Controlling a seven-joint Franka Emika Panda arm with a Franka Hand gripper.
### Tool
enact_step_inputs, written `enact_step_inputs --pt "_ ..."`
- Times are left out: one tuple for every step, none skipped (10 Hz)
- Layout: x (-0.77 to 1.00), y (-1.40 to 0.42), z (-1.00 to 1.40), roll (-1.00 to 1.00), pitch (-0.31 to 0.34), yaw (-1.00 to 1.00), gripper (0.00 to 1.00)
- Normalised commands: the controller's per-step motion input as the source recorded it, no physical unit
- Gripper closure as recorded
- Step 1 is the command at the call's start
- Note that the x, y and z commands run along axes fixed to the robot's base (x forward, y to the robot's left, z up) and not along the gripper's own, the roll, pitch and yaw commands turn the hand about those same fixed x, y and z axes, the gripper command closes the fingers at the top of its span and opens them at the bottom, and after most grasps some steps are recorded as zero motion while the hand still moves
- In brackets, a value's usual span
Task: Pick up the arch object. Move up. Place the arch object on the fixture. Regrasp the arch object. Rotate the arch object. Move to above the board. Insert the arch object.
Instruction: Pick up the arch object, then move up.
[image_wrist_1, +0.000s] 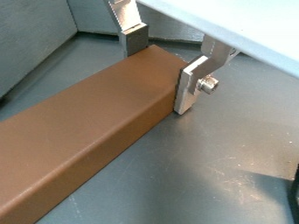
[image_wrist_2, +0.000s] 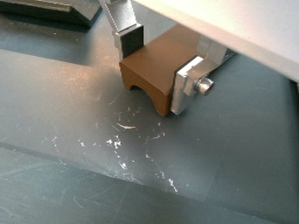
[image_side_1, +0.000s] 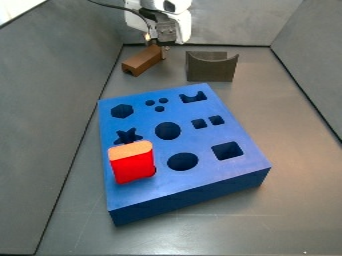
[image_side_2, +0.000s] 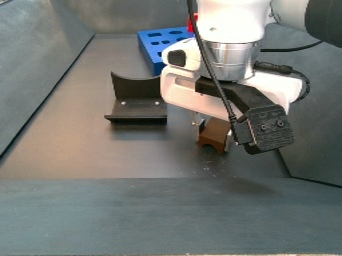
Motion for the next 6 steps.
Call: enact_step_inputs --pt "0.00 0.00 0.00 0.00 0.000 0.00 1.00" --pt "0.00 0.00 0.00 0.00 0.000 0.00 1.00" --pt "0.00 0.00 0.00 0.00 0.000 0.00 1.00" --pt "0.00 0.00 0.83 0.00 0.000 0.00 1.00" --pt "-0.07 -0.02 0.79 -0.01 0.028 0.04 1.00" --pt "-0.08 -0.02 0.73 0.00 0.027 0.03 1.00"
